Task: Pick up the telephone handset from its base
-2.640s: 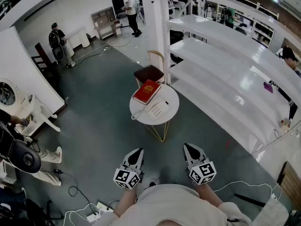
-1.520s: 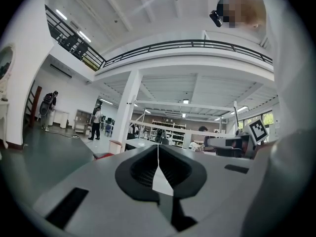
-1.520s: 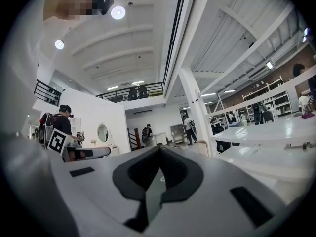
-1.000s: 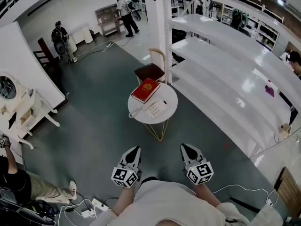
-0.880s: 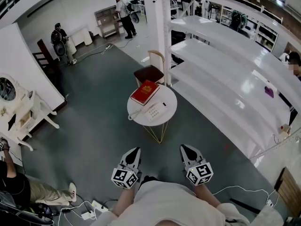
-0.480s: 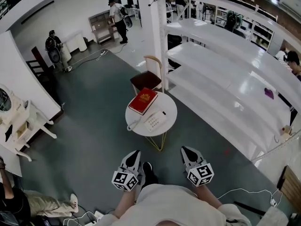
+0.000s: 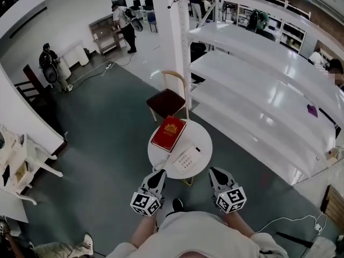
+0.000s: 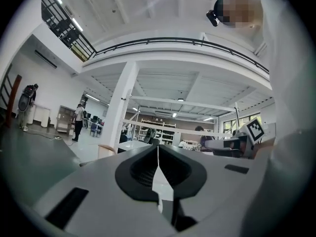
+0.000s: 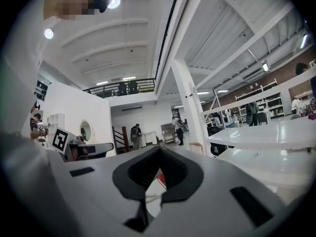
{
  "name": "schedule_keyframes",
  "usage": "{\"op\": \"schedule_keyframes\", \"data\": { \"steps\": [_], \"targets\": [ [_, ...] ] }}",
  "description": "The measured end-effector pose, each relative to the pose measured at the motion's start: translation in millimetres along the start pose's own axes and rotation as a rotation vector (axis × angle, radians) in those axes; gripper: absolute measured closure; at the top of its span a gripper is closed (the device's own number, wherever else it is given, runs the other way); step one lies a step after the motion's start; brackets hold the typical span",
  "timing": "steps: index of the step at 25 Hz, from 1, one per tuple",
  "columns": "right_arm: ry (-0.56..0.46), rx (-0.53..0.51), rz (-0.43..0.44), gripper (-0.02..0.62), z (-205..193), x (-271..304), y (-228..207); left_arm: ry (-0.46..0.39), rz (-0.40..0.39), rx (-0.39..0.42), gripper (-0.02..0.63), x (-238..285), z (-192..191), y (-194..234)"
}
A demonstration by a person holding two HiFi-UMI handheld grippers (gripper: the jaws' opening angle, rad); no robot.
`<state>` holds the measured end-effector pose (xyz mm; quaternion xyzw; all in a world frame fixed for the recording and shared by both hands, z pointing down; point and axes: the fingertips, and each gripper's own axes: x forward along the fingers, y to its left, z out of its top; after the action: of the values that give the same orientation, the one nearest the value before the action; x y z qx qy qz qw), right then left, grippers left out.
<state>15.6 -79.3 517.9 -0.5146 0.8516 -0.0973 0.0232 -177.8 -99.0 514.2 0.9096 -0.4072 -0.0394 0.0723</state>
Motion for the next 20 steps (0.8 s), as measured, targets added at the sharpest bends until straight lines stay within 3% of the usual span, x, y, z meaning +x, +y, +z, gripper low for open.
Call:
{"op": "schedule_keyframes", "data": {
  "steps": [9, 20],
  "targets": [
    [-0.027, -0.004, -0.055, 0.586, 15.4, 92.7, -9.5, 0.036, -0.093, 0.007, 0.583, 58.0, 12.5, 86.4],
    [-0.015, 0.020, -0.049, 0.586, 20.5, 106.1, -53.4, 0.024, -0.032, -0.008, 0.583, 98.0, 10.1, 87.0]
  ]
}}
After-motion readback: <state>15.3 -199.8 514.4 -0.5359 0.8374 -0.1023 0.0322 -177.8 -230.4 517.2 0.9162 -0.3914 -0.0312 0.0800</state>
